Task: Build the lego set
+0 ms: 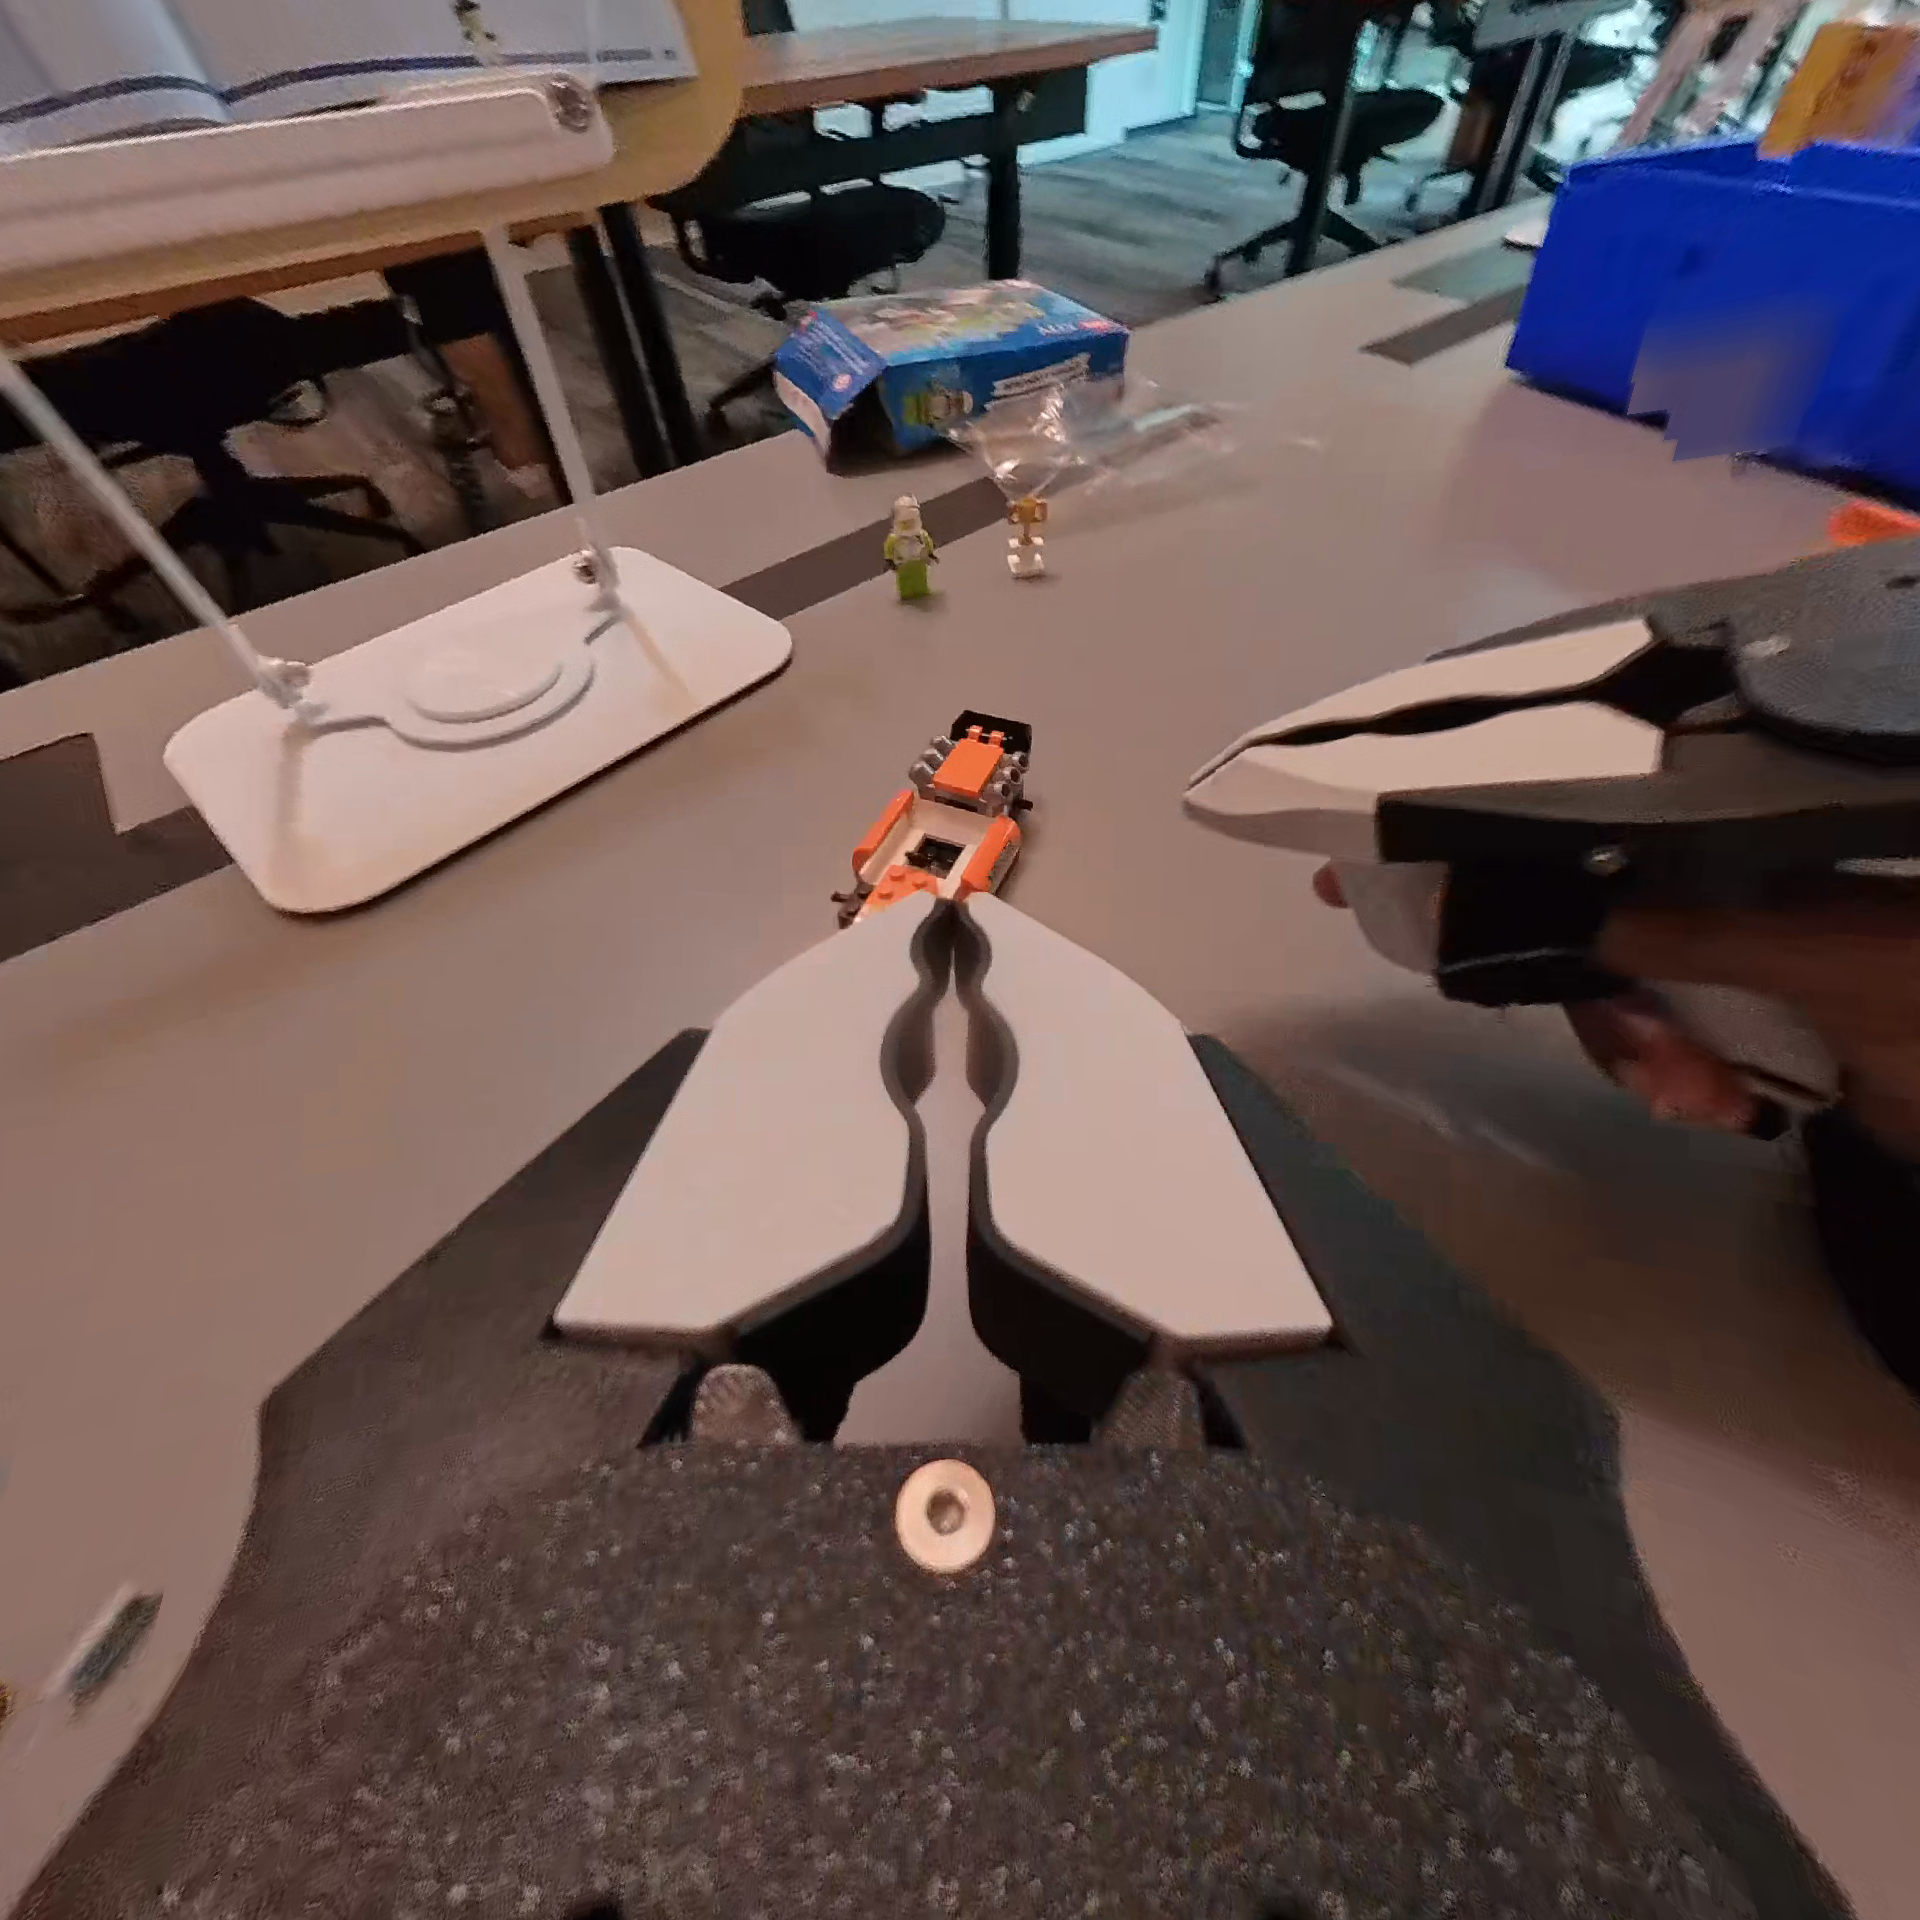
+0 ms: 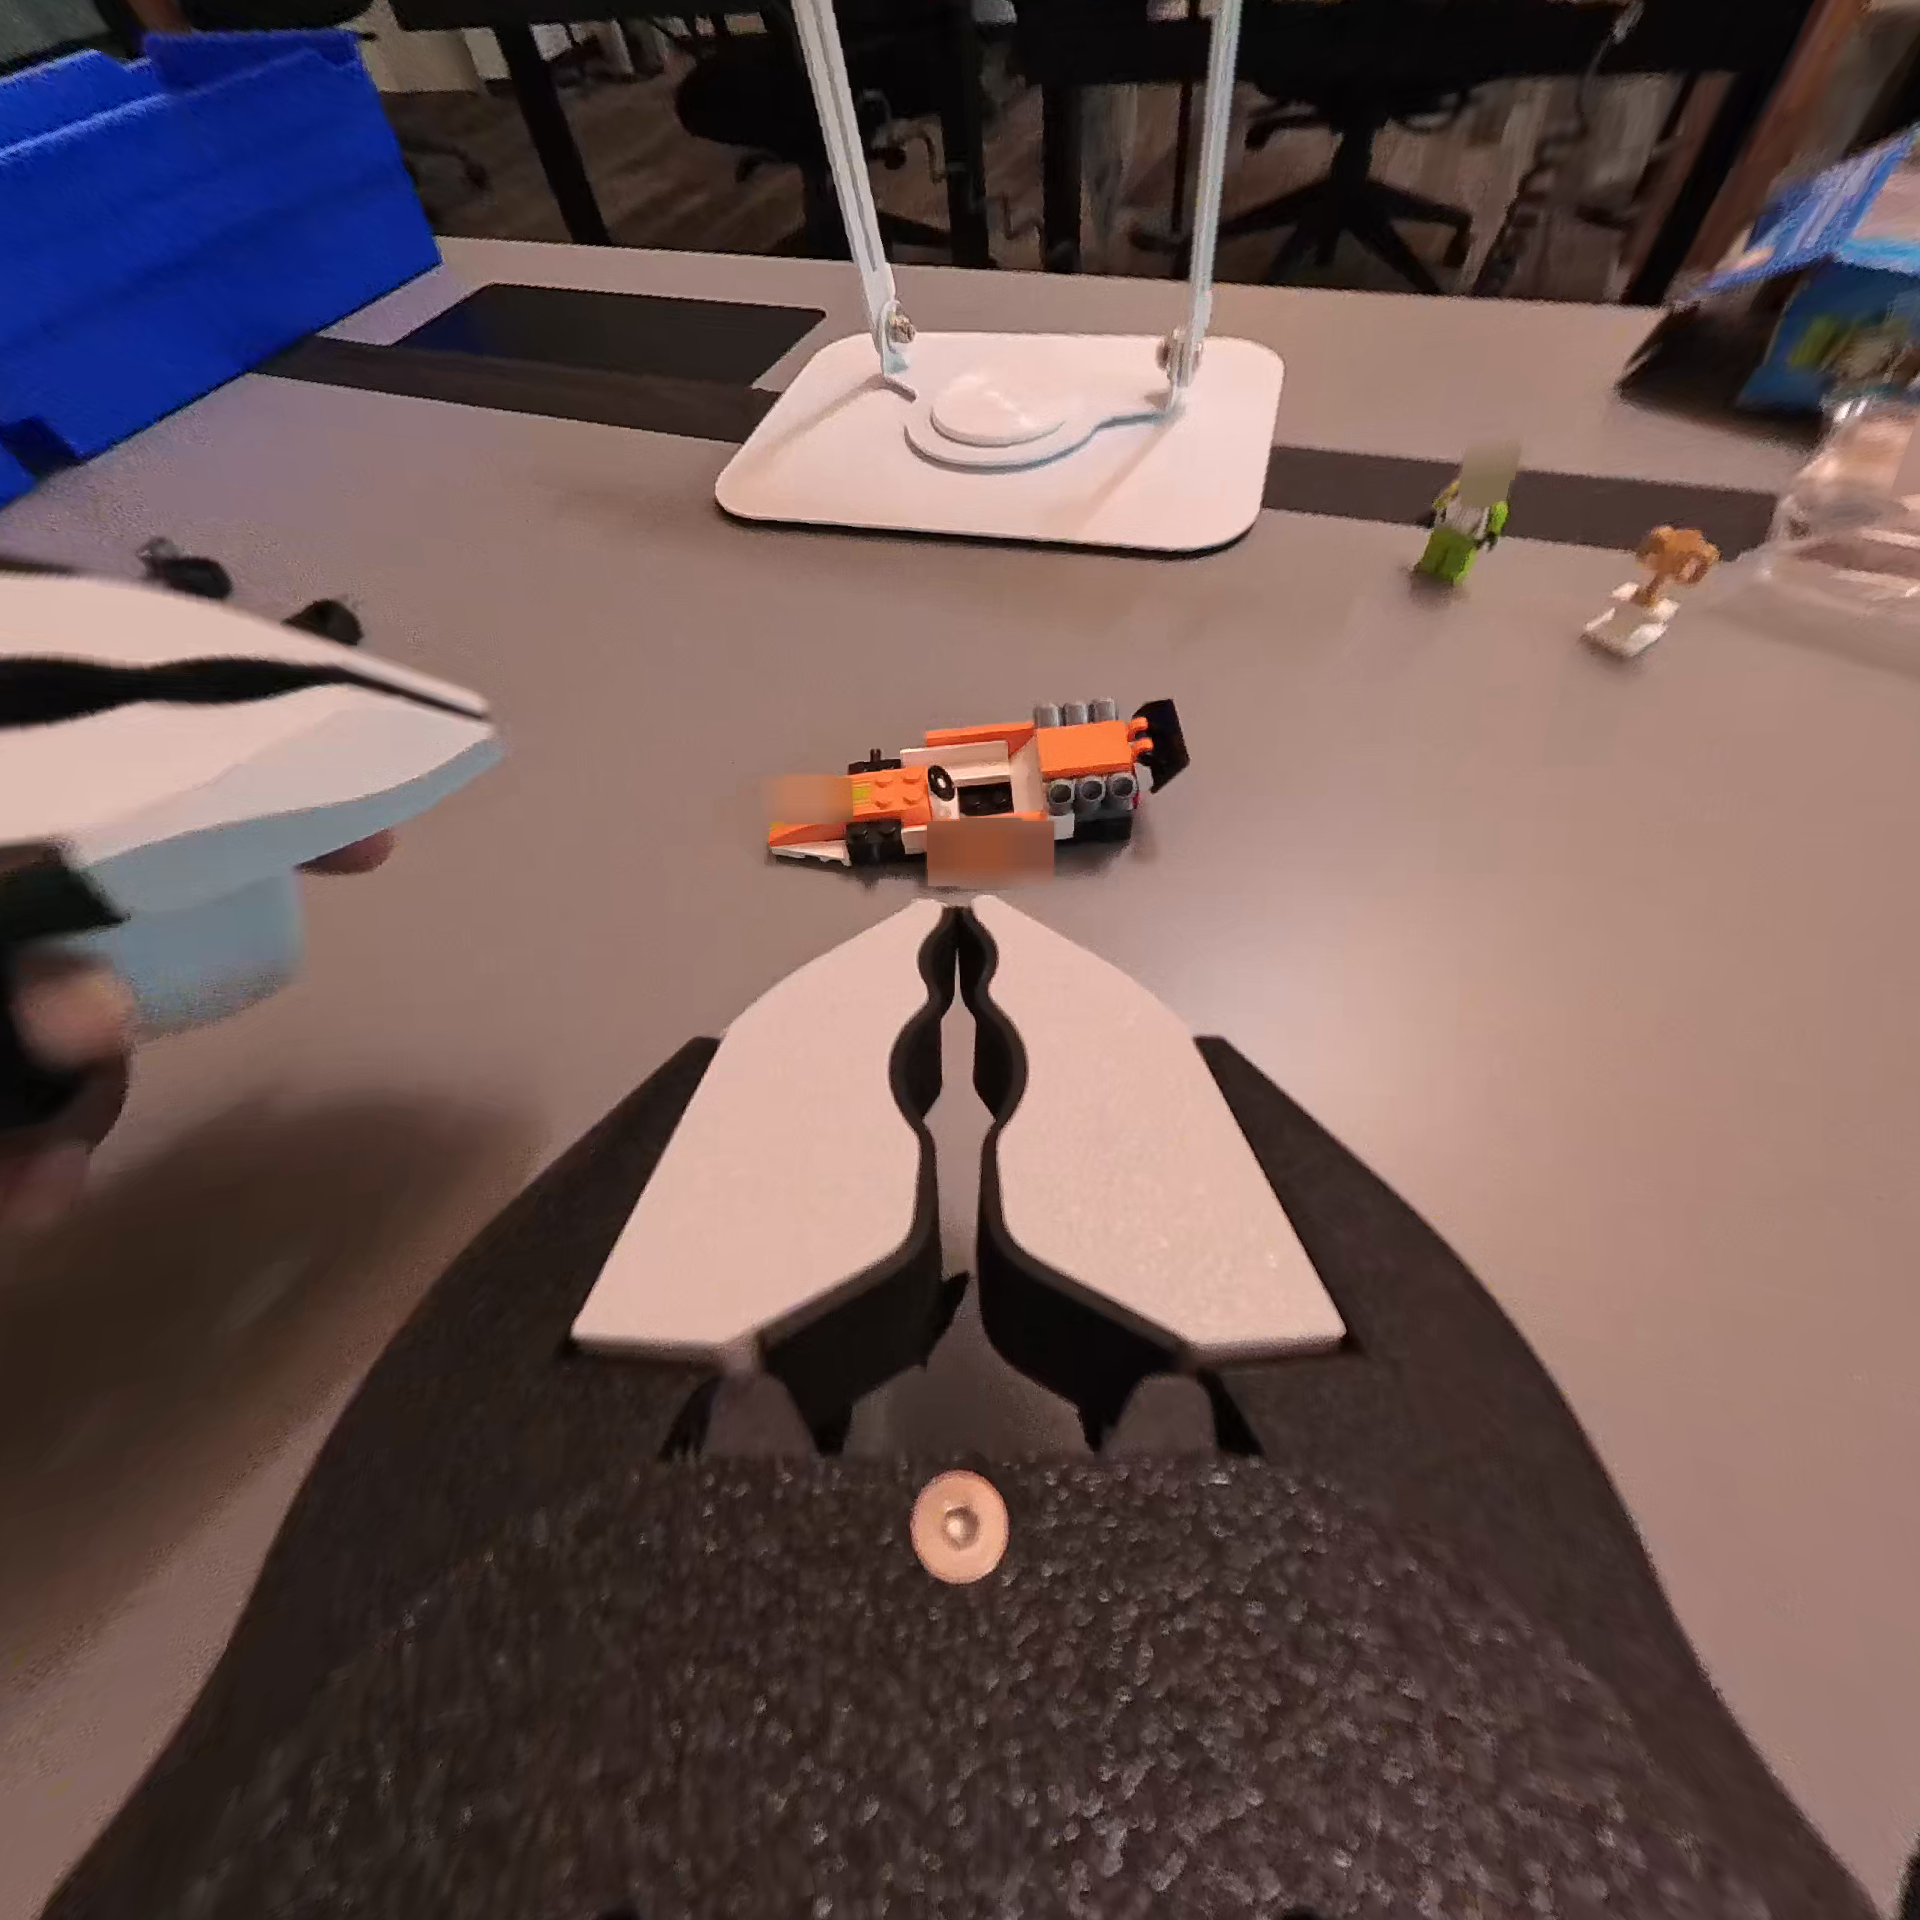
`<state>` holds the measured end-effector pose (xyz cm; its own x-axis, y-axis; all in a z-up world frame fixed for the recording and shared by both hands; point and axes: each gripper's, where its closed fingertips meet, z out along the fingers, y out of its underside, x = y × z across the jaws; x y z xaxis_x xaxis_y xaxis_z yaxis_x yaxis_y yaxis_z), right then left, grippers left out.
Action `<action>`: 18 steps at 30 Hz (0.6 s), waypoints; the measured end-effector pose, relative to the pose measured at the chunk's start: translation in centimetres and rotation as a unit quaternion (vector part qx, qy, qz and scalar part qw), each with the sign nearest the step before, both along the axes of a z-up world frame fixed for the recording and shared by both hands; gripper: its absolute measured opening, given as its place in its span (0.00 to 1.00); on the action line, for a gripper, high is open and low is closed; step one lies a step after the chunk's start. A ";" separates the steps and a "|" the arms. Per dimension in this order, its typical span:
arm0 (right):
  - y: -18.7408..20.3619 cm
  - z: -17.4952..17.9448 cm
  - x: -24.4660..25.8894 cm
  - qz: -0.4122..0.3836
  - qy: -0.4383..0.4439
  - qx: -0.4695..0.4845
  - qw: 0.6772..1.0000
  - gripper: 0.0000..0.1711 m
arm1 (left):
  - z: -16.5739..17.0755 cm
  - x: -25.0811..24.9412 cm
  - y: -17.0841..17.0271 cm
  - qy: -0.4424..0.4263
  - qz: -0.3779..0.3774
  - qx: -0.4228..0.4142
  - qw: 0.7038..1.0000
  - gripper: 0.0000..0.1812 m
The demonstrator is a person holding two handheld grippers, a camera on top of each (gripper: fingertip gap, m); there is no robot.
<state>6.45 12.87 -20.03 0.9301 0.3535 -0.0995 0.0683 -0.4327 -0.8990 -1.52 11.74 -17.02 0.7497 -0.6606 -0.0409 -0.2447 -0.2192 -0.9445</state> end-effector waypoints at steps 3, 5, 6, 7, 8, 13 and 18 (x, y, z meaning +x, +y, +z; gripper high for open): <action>1.2 -1.3 0.4 -0.039 -0.031 0.000 0.999 0.00 | -0.3 -1.3 0.2 -0.007 0.039 0.008 0.999 0.00; 1.6 -1.3 0.8 -0.058 -0.039 0.008 0.998 0.00 | -1.3 -2.2 0.7 -0.008 0.054 -0.002 0.999 0.00; 1.7 -1.2 1.1 -0.068 -0.045 0.015 0.997 0.00 | -1.9 -2.7 1.1 -0.003 0.061 -0.008 0.998 0.00; 1.8 -1.1 1.4 -0.077 -0.050 0.021 0.996 0.00 | -2.4 -3.2 1.6 0.001 0.068 -0.013 0.998 0.00; 1.8 -1.2 1.5 -0.081 -0.052 0.021 0.995 0.00 | -2.7 -3.7 2.0 0.002 0.074 -0.016 0.997 0.00; 1.7 -1.8 2.0 -0.091 -0.055 0.016 0.994 0.00 | -3.2 -5.9 3.5 -0.013 0.108 -0.033 0.994 0.00; 1.6 -2.0 2.1 -0.091 -0.057 0.015 0.994 0.00 | -3.4 -6.9 4.0 -0.015 0.124 -0.035 0.992 0.00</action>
<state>8.56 14.49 -21.99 0.9835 0.1798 0.0189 0.0943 -0.4211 -0.9021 -8.45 15.70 -20.40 0.8898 -0.4559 0.0230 -0.1476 -0.3350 -0.9306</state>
